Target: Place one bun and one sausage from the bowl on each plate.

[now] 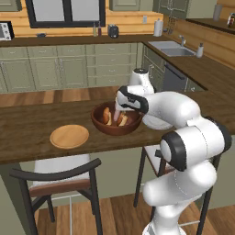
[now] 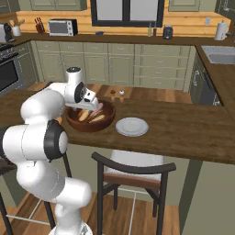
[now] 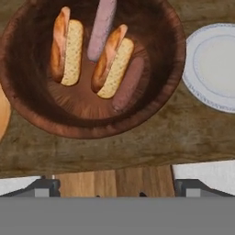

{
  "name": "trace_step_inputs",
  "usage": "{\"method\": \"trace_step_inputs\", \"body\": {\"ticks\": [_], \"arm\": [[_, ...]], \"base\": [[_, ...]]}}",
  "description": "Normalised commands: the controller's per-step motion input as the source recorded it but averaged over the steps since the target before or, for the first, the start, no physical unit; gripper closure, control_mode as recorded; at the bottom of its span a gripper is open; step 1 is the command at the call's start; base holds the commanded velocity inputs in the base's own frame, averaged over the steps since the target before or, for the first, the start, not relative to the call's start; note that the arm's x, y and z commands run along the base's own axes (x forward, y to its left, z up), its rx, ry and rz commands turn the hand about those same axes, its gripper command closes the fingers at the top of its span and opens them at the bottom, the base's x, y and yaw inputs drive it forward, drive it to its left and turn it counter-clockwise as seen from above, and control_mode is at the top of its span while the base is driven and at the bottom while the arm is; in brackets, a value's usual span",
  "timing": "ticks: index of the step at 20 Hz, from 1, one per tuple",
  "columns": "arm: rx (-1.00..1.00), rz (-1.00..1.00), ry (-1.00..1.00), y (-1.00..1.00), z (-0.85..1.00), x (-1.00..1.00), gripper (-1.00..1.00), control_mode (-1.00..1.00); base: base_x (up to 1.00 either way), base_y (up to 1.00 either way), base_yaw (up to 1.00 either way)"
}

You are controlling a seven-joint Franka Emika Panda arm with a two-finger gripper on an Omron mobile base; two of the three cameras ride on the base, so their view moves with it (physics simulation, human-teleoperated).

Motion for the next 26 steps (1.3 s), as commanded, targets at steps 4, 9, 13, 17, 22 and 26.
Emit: {"method": "trace_step_inputs", "body": {"ticks": [4, 9, 13, 17, 22, 26], "arm": [[0.0, 0.0, 0.02, 0.03, -0.19, 0.33, -1.0, -1.0], [0.01, -0.02, 0.04, 0.0, -0.12, 0.38, -1.0, -1.0], [0.0, -0.03, 0.06, 0.03, -0.2, 0.79, -1.0, -1.0], [0.0, -0.03, 0.08, 0.11, -0.33, 0.69, -1.0, -1.0], [0.0, -0.03, 0.08, 0.0, -0.46, 0.5, -1.0, -1.0], [0.0, -0.05, 0.11, 0.07, -0.5, 0.54, -1.0, -1.0]], "base": [[0.0, 0.0, 0.0], [0.0, 0.0, 0.0], [0.0, 0.0, 0.0], [0.0, 0.0, 0.0], [0.0, 0.0, 0.0], [0.0, 0.0, 0.0]]}}
